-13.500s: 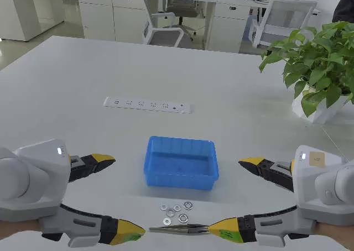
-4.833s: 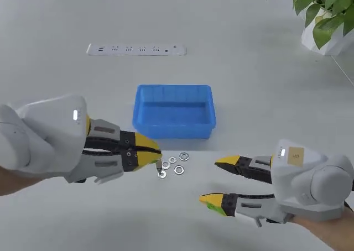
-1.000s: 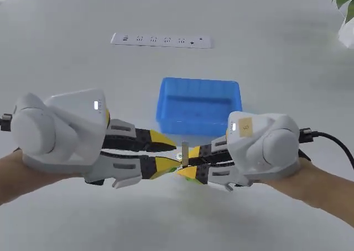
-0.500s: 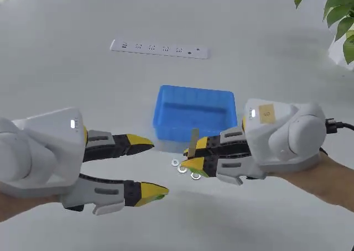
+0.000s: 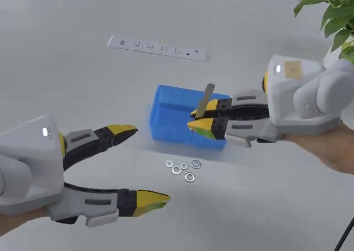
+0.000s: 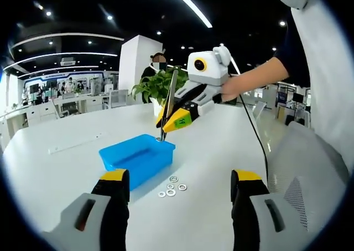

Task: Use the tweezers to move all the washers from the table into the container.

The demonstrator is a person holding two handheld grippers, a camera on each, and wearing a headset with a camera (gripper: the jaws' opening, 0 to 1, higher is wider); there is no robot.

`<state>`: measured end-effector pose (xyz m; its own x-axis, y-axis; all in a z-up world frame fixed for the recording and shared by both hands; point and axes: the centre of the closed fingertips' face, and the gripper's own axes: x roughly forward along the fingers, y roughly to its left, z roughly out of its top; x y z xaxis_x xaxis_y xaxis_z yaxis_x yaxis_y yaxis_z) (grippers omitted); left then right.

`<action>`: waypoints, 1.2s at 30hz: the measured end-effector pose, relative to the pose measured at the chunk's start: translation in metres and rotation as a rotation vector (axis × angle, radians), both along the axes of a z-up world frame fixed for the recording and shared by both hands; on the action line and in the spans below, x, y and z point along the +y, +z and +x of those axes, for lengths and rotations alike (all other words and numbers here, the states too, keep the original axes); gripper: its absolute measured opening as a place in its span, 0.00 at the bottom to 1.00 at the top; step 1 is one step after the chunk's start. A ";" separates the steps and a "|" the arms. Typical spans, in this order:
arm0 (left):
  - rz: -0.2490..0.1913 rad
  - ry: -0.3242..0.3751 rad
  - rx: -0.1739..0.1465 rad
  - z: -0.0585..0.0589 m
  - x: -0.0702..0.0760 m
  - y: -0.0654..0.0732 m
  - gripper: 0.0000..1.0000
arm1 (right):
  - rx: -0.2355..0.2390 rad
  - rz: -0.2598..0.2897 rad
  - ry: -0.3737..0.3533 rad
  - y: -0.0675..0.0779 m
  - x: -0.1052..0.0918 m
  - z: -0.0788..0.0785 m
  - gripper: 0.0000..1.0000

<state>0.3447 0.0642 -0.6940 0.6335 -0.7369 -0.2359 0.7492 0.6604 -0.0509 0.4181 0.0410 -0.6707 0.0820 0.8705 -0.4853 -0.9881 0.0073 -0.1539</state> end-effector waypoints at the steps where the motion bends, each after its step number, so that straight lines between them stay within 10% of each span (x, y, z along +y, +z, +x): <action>1: -0.004 0.010 -0.007 0.002 0.000 0.000 0.81 | -0.001 0.001 -0.009 0.002 0.000 0.005 0.09; 15: -0.073 0.092 0.002 0.015 0.001 -0.001 0.91 | -0.002 -0.022 -0.065 -0.010 0.005 0.056 0.09; 36: -0.070 0.133 0.060 0.014 0.011 -0.014 0.92 | 0.091 -0.062 -0.089 -0.089 0.023 0.080 0.09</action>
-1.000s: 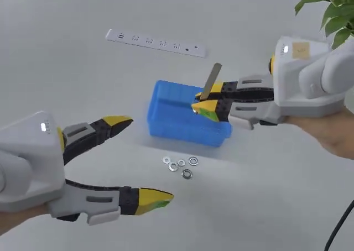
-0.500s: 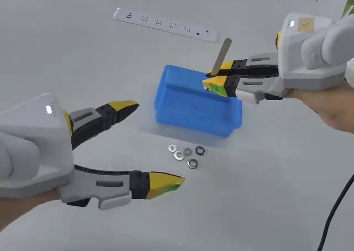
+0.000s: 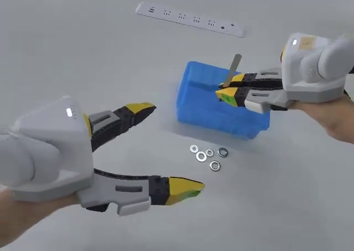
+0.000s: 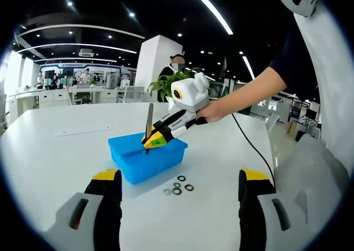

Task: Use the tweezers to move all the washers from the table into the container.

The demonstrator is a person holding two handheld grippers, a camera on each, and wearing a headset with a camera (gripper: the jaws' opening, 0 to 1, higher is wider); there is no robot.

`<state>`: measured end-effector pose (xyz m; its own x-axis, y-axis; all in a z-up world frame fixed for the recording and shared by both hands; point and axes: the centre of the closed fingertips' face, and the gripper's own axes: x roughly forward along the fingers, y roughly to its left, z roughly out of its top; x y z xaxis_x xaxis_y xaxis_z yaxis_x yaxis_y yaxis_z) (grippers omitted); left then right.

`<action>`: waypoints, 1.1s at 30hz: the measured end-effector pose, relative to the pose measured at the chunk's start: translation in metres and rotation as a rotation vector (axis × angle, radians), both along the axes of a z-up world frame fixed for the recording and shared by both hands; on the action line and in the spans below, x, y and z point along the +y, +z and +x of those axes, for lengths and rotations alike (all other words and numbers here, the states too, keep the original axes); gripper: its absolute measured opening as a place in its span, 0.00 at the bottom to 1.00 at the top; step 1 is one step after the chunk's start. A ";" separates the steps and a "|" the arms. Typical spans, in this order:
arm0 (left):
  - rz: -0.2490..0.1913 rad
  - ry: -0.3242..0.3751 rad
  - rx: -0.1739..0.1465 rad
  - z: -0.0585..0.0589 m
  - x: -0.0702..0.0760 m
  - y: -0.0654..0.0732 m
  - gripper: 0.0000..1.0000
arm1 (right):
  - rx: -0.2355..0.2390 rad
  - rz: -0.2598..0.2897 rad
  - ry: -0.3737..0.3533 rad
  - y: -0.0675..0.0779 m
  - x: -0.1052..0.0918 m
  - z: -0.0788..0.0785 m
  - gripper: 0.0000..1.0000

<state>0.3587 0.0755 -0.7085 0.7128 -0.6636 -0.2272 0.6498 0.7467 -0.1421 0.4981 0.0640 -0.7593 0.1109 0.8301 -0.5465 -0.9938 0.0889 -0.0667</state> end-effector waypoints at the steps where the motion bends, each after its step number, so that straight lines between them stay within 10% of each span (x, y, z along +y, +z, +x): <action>1: 0.003 0.001 0.004 0.000 0.001 -0.001 0.92 | 0.002 -0.001 0.002 -0.002 0.000 0.000 0.09; 24: -0.003 -0.007 0.026 -0.003 0.000 -0.003 0.91 | 0.004 -0.037 0.025 -0.014 -0.001 -0.006 0.09; 33: -0.018 0.022 0.003 0.011 0.005 0.007 0.90 | -0.011 -0.007 0.017 0.002 0.001 -0.005 0.08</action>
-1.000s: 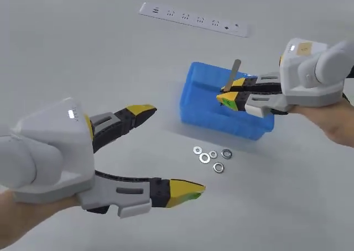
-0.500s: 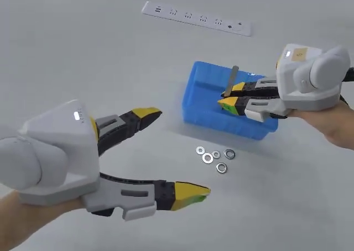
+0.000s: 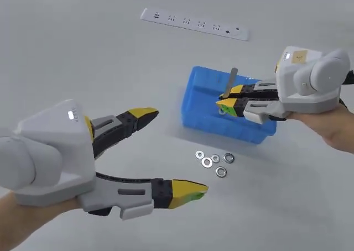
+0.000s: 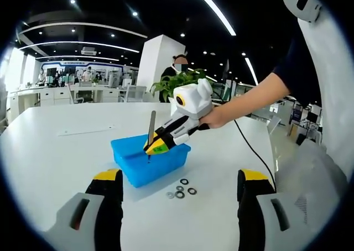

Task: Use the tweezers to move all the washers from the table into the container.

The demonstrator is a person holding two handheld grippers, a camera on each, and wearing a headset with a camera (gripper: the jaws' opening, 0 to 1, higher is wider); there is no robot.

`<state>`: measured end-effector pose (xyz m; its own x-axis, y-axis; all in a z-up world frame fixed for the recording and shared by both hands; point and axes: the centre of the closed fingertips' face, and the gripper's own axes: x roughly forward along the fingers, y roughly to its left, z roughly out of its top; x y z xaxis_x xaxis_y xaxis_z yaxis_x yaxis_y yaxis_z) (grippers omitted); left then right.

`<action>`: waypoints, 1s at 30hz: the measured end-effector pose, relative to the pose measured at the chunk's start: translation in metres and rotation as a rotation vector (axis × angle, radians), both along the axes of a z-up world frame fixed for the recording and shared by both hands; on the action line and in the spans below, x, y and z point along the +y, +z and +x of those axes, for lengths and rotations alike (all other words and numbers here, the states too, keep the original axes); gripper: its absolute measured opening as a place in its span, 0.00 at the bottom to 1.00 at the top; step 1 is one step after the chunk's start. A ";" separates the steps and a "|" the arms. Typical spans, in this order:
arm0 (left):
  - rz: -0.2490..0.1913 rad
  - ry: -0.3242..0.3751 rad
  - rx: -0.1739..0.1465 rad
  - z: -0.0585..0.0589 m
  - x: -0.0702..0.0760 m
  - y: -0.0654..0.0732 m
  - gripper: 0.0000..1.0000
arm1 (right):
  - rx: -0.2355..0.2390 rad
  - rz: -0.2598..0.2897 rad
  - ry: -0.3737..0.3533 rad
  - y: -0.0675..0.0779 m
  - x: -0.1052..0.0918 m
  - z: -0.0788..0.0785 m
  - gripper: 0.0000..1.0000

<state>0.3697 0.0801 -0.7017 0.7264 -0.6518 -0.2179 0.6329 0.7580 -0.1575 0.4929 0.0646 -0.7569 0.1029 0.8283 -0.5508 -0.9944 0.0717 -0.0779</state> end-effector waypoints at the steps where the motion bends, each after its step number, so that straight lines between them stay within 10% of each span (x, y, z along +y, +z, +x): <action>1: 0.007 0.018 -0.015 0.008 0.001 0.003 0.90 | -0.003 0.003 -0.001 0.004 0.000 0.000 0.08; 6: -0.077 0.026 -0.096 0.047 -0.006 0.034 0.86 | -0.033 0.019 0.029 0.022 0.004 -0.009 0.08; 12: 0.030 -0.052 -0.130 0.082 -0.015 0.033 0.82 | -0.063 -0.003 0.062 0.024 0.001 -0.014 0.08; 30: 0.073 -0.261 -0.203 0.104 -0.038 0.052 0.24 | -0.050 -0.005 0.094 0.024 -0.001 -0.020 0.08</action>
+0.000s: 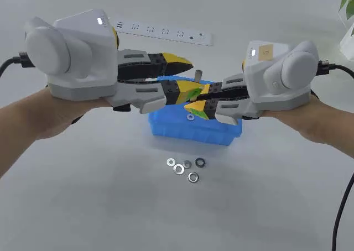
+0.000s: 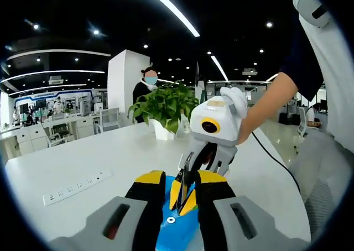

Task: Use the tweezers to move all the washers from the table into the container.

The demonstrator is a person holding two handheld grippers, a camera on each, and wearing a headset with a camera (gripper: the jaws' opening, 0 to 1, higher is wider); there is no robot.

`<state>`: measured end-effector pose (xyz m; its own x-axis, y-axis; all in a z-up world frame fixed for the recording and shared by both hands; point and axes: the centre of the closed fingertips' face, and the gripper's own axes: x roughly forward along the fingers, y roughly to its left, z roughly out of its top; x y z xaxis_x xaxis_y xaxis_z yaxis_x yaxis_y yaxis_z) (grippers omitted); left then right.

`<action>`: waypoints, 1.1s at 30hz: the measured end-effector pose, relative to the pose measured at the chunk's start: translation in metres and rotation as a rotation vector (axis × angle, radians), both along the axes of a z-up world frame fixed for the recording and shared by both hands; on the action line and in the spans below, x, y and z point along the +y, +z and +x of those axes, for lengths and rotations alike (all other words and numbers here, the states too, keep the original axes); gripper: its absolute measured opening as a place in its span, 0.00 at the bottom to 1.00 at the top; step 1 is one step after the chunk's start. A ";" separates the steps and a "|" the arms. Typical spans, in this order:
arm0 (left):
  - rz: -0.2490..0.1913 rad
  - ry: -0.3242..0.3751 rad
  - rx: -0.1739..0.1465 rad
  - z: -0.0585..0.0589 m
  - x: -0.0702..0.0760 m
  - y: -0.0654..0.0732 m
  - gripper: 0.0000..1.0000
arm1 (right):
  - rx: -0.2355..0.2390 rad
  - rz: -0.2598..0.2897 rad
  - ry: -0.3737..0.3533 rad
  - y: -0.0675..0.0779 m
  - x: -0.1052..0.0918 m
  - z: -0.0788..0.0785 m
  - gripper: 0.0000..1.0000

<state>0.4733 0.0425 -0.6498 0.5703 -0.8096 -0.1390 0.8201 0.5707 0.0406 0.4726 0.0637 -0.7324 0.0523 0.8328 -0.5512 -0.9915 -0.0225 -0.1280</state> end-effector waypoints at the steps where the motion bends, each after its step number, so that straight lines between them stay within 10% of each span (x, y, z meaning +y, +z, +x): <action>1: -0.002 -0.007 0.003 0.000 -0.001 0.000 0.23 | -0.001 0.000 0.002 0.000 0.000 0.000 0.08; 12: 0.034 -0.131 0.064 -0.010 -0.008 -0.004 0.08 | -0.003 -0.014 0.048 0.000 0.000 -0.007 0.08; 25: 0.138 -0.199 0.001 -0.017 -0.012 0.002 0.04 | -0.030 -0.028 0.062 0.003 -0.001 -0.009 0.09; 33: 0.116 -0.159 0.004 -0.008 -0.013 0.011 0.05 | -0.023 -0.005 0.012 0.013 0.000 -0.005 0.12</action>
